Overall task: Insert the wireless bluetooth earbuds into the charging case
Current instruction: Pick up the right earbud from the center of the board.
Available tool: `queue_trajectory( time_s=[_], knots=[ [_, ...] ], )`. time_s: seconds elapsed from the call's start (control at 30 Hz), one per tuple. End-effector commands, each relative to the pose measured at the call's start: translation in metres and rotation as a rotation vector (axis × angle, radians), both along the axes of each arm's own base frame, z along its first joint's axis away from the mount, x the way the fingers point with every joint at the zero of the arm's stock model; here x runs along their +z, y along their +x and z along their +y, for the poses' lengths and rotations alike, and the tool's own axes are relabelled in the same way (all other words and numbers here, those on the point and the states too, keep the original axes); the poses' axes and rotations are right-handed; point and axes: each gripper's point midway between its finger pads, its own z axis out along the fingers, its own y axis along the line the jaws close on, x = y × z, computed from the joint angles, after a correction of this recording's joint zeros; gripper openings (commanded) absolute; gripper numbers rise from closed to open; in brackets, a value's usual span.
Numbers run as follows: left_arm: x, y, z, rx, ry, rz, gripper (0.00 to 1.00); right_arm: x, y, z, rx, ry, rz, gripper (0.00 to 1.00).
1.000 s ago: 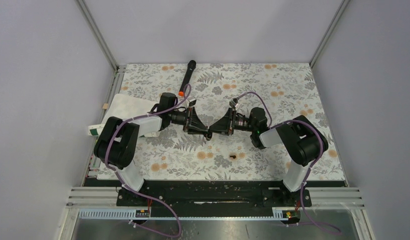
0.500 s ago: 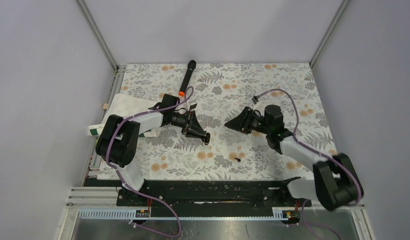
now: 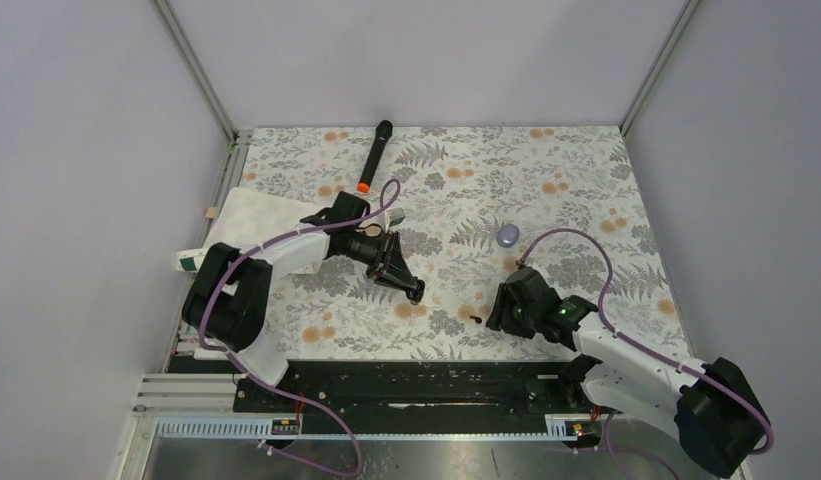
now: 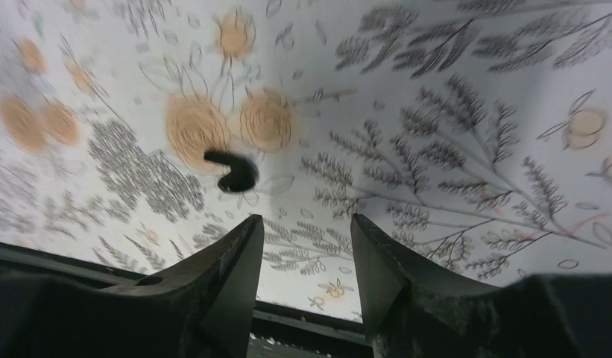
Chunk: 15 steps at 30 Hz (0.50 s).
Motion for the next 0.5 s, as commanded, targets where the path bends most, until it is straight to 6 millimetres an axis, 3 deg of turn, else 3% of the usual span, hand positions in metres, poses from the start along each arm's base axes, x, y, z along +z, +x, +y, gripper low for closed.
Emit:
queue_trajectory(
  time_s=[0.0,0.2,0.47],
  knots=[
    [0.016,-0.002,-0.005,-0.029,-0.017,-0.105,0.0,0.0,-0.003,-0.001,0.029,-0.124,-0.053,0.55],
    [0.018,-0.01,-0.004,-0.042,-0.023,-0.122,0.0,-0.001,0.0,0.002,0.081,-0.141,-0.128,0.56],
    [0.021,-0.013,-0.004,-0.049,-0.03,-0.132,0.0,0.0,0.006,0.028,0.128,-0.097,-0.126,0.56]
  ],
)
